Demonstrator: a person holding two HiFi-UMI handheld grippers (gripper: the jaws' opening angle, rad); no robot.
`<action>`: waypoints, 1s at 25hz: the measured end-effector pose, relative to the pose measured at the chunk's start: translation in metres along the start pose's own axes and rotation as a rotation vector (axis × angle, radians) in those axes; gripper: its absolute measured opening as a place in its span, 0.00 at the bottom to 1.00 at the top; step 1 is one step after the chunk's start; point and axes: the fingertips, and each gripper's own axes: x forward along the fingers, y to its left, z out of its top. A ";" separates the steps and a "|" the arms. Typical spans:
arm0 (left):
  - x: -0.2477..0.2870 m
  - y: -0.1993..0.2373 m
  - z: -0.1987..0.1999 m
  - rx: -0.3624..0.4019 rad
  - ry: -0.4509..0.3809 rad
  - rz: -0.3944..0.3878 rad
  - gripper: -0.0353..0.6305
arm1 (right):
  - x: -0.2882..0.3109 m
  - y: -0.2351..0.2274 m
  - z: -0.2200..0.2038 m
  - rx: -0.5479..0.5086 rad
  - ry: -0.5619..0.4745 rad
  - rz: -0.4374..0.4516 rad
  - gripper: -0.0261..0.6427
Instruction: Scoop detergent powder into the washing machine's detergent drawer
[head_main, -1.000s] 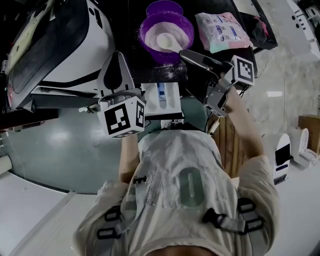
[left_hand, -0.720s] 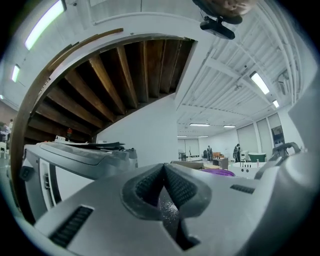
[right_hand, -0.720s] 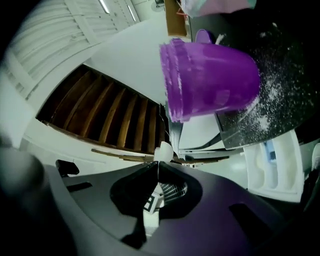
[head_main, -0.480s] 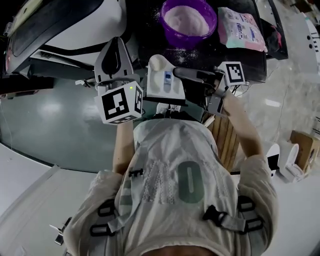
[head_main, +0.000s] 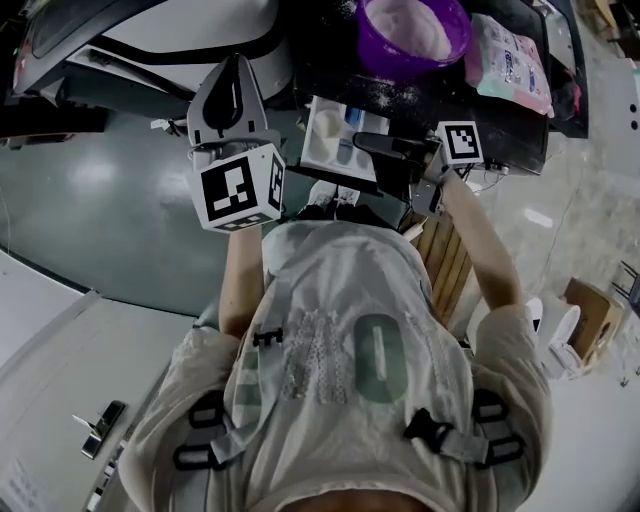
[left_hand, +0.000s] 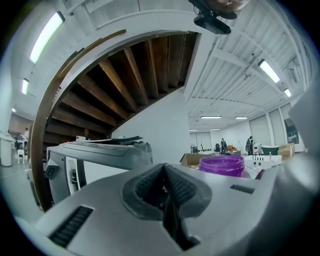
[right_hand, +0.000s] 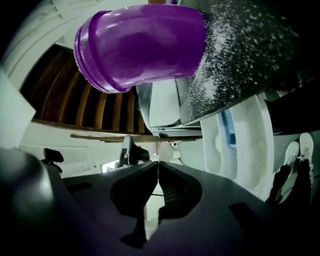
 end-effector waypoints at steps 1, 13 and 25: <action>-0.002 0.002 -0.001 0.001 0.001 0.008 0.08 | -0.001 -0.007 -0.001 0.007 0.001 -0.014 0.06; -0.009 0.013 -0.009 0.013 0.020 0.048 0.08 | -0.003 -0.058 -0.003 -0.047 0.077 -0.173 0.06; -0.012 0.017 -0.017 0.022 0.039 0.071 0.08 | 0.004 -0.062 0.000 -0.294 0.139 -0.279 0.05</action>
